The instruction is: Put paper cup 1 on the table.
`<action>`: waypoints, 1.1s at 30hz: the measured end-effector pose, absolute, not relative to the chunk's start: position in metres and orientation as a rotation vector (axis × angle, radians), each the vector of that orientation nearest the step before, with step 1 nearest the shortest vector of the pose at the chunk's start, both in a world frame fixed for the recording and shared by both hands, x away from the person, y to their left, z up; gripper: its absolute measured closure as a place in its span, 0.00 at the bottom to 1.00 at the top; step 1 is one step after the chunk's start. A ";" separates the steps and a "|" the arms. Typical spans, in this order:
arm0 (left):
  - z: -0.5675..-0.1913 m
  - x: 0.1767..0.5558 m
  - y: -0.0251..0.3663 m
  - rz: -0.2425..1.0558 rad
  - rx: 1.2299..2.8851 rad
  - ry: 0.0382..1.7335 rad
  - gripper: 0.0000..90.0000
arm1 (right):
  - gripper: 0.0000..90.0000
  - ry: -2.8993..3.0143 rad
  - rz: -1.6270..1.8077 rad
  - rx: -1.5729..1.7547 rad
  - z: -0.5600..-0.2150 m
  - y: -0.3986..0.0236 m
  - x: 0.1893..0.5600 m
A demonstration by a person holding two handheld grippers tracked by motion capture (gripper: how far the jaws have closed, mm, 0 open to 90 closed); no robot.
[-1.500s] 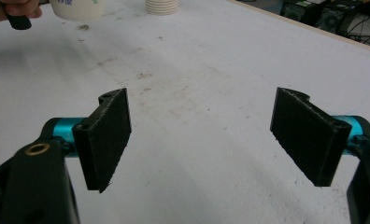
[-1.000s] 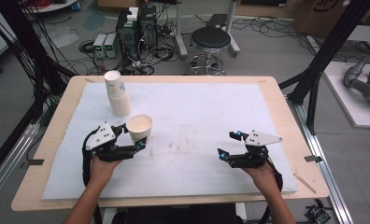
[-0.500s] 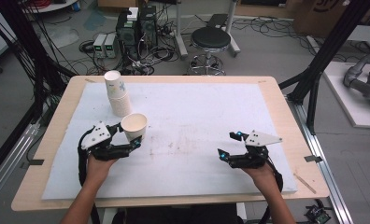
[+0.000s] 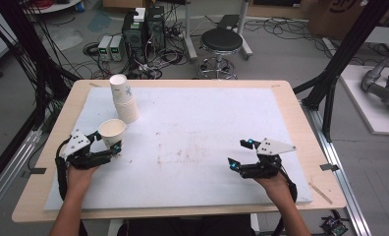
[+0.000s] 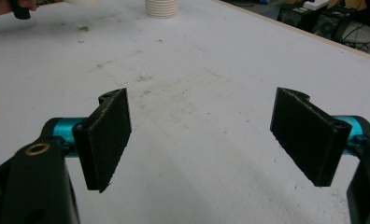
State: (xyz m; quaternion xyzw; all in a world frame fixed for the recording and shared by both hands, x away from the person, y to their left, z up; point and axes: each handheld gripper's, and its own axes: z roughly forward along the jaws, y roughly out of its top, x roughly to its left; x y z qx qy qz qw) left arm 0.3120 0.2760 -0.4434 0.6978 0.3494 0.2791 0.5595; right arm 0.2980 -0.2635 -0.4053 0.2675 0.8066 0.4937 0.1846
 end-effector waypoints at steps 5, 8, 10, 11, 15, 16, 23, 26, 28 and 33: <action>-0.452 0.315 0.284 0.655 1.661 0.895 0.35 | 0.23 2.275 1.391 0.750 -0.405 -0.263 0.298; -0.455 0.317 0.285 0.667 1.689 0.938 0.36 | 0.23 2.281 1.389 0.756 -0.406 -0.263 0.297; -0.457 0.319 0.284 0.689 1.730 0.977 0.36 | 0.23 2.277 1.389 0.753 -0.406 -0.263 0.297; -0.457 0.319 0.284 0.689 1.730 0.977 0.36 | 0.23 2.277 1.389 0.753 -0.406 -0.263 0.297; -0.459 0.320 0.284 0.700 1.764 1.013 0.36 | 0.23 2.271 1.392 0.756 -0.406 -0.264 0.297; -0.459 0.320 0.284 0.699 1.768 1.020 0.36 | 0.23 2.271 1.389 0.752 -0.406 -0.265 0.297; -0.458 0.317 0.284 0.682 1.817 1.106 0.35 | 0.23 2.274 1.389 0.757 -0.406 -0.265 0.296; -0.460 0.314 0.286 0.651 1.842 1.138 0.34 | 0.23 2.273 1.390 0.757 -0.406 -0.267 0.297; -0.460 0.312 0.286 0.638 1.860 1.146 0.34 | 0.23 2.276 1.394 0.763 -0.406 -0.267 0.296; -0.460 0.309 0.289 0.607 1.830 1.160 0.30 | 0.23 2.269 1.395 0.757 -0.405 -0.267 0.296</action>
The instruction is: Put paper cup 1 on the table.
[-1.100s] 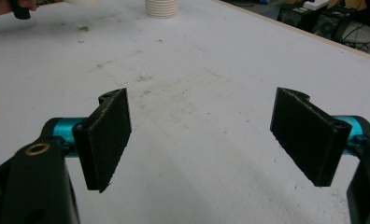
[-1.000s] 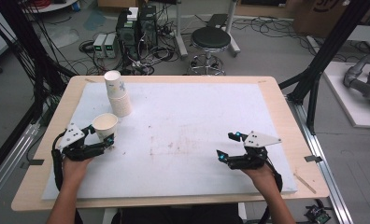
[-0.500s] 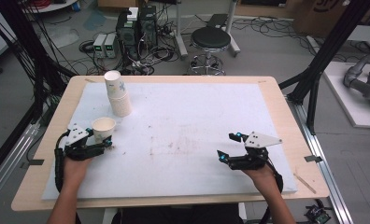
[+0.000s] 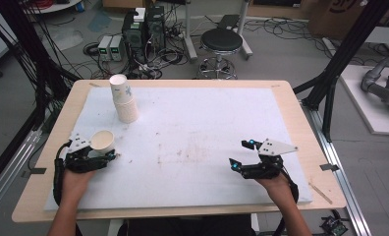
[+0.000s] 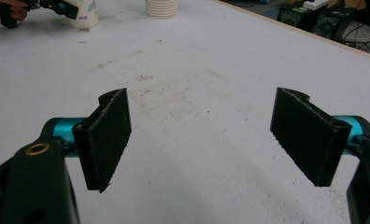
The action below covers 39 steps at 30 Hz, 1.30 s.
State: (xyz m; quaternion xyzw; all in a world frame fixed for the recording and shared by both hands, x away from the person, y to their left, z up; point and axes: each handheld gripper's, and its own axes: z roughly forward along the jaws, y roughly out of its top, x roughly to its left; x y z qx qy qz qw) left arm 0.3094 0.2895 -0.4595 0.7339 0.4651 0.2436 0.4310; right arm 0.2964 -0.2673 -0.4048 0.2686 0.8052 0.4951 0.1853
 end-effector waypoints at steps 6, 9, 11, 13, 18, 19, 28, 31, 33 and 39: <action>-0.458 0.298 0.298 0.598 1.743 1.187 0.21 | 0.23 2.287 1.391 0.752 -0.406 -0.267 0.297; -0.452 0.290 0.305 0.630 1.674 1.171 0.20 | 0.23 2.298 1.399 0.759 -0.406 -0.267 0.296; -0.446 0.283 0.308 0.648 1.615 1.140 0.20 | 0.23 2.299 1.396 0.754 -0.406 -0.267 0.296; -0.441 0.278 0.311 0.658 1.582 1.100 0.20 | 0.23 2.296 1.396 0.756 -0.405 -0.267 0.296; -0.427 0.269 0.310 0.655 1.503 1.006 0.20 | 0.23 2.291 1.400 0.753 -0.404 -0.268 0.297; -0.424 0.268 0.309 0.664 1.492 0.994 0.20 | 0.23 2.291 1.398 0.754 -0.404 -0.268 0.297; -0.408 0.266 0.294 0.658 1.394 0.901 0.18 | 0.23 2.280 1.397 0.763 -0.404 -0.269 0.297; -0.408 0.267 0.287 0.647 1.402 0.884 0.18 | 0.23 2.264 1.394 0.771 -0.403 -0.270 0.296; -0.408 0.268 0.283 0.631 1.401 0.870 0.18 | 0.23 2.256 1.389 0.769 -0.401 -0.271 0.295; -0.414 0.272 0.257 0.617 1.414 0.824 0.18 | 0.23 2.209 1.355 0.811 -0.400 -0.273 0.293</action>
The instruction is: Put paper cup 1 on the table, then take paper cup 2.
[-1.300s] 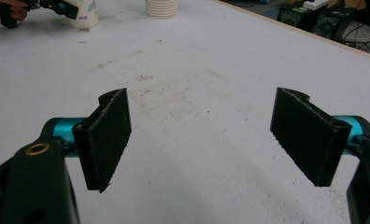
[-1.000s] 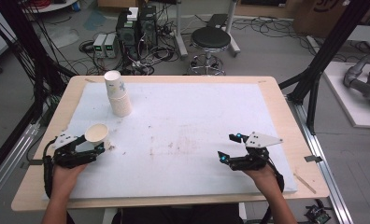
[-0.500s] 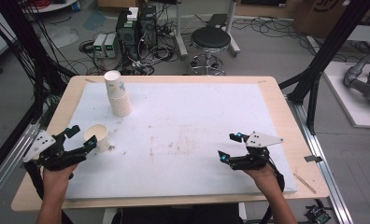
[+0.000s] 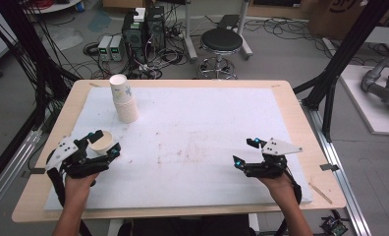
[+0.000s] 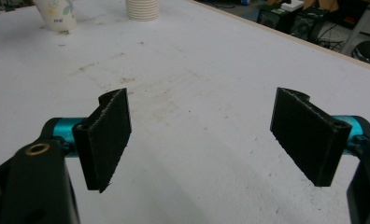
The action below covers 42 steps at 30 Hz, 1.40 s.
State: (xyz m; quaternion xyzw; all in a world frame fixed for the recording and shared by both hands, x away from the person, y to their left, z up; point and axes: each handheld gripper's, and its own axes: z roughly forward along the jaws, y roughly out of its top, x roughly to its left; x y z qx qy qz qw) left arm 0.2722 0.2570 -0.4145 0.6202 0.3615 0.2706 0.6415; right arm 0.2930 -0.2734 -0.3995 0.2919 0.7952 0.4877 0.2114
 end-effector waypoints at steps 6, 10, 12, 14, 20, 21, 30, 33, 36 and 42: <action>-0.419 0.274 0.248 0.615 1.446 0.814 0.18 | 0.21 2.164 1.347 0.829 -0.397 -0.280 0.291; -0.420 0.274 0.245 0.620 1.478 0.820 0.18 | 0.21 2.148 1.358 0.836 -0.397 -0.283 0.292; -0.420 0.274 0.245 0.620 1.482 0.819 0.18 | 0.21 2.160 1.358 0.830 -0.397 -0.283 0.291; -0.420 0.273 0.244 0.629 1.483 0.819 0.18 | 0.21 2.172 1.362 0.826 -0.397 -0.282 0.291; -0.421 0.274 0.241 0.629 1.484 0.820 0.18 | 0.21 2.187 1.374 0.829 -0.396 -0.282 0.289; -0.421 0.274 0.241 0.625 1.488 0.820 0.18 | 0.21 2.187 1.374 0.829 -0.396 -0.282 0.289; -0.426 0.278 0.239 0.600 1.495 0.830 0.18 | 0.21 2.192 1.389 0.834 -0.398 -0.284 0.289; -0.427 0.279 0.240 0.592 1.504 0.843 0.18 | 0.21 2.195 1.388 0.836 -0.399 -0.283 0.290; -0.427 0.278 0.238 0.595 1.509 0.844 0.18 | 0.21 2.199 1.387 0.837 -0.401 -0.282 0.290; -0.420 0.280 0.236 0.609 1.515 0.842 0.18 | 0.21 2.222 1.391 0.828 -0.405 -0.277 0.293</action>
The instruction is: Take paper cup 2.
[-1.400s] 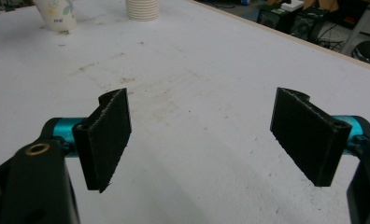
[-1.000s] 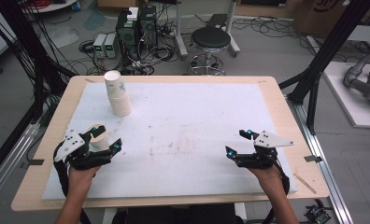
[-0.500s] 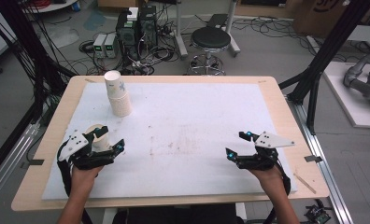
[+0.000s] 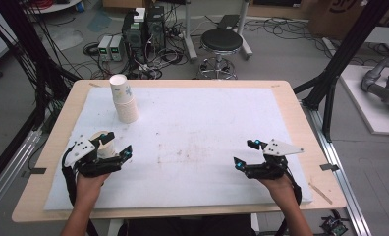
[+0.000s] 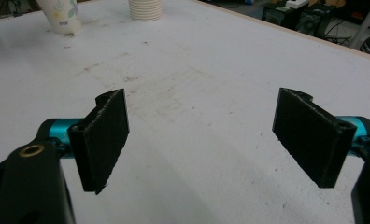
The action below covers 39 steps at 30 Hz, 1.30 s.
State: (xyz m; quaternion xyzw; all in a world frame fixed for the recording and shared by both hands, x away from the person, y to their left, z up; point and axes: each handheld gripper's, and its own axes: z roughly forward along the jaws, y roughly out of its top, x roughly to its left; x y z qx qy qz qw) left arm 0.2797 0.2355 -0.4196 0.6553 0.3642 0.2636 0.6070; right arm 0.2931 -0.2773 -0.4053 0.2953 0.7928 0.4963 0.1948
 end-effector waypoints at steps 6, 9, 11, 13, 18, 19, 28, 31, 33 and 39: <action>-0.405 0.295 0.236 0.626 1.513 0.853 0.18 | 0.21 2.224 1.409 0.840 -0.405 -0.276 0.295; -0.391 0.307 0.235 0.657 1.521 0.866 0.18 | 0.21 2.224 1.413 0.836 -0.404 -0.275 0.296; -0.381 0.315 0.234 0.681 1.531 0.874 0.18 | 0.21 2.229 1.408 0.833 -0.404 -0.274 0.296; -0.372 0.324 0.235 0.708 1.536 0.879 0.18 | 0.21 2.233 1.407 0.833 -0.405 -0.274 0.296; -0.358 0.343 0.239 0.736 1.542 0.917 0.18 | 0.21 2.237 1.408 0.839 -0.405 -0.275 0.296; -0.356 0.348 0.240 0.736 1.545 0.928 0.18 | 0.21 2.237 1.408 0.839 -0.405 -0.275 0.296; -0.341 0.389 0.249 0.722 1.579 1.012 0.18 | 0.21 2.239 1.411 0.845 -0.405 -0.276 0.295; -0.338 0.402 0.248 0.744 1.599 1.041 0.18 | 0.21 2.240 1.413 0.846 -0.406 -0.276 0.295; -0.337 0.412 0.249 0.767 1.611 1.072 0.18 | 0.21 2.241 1.410 0.841 -0.406 -0.276 0.296; -0.340 0.437 0.253 0.749 1.609 1.142 0.18 | 0.21 2.245 1.417 0.850 -0.406 -0.275 0.296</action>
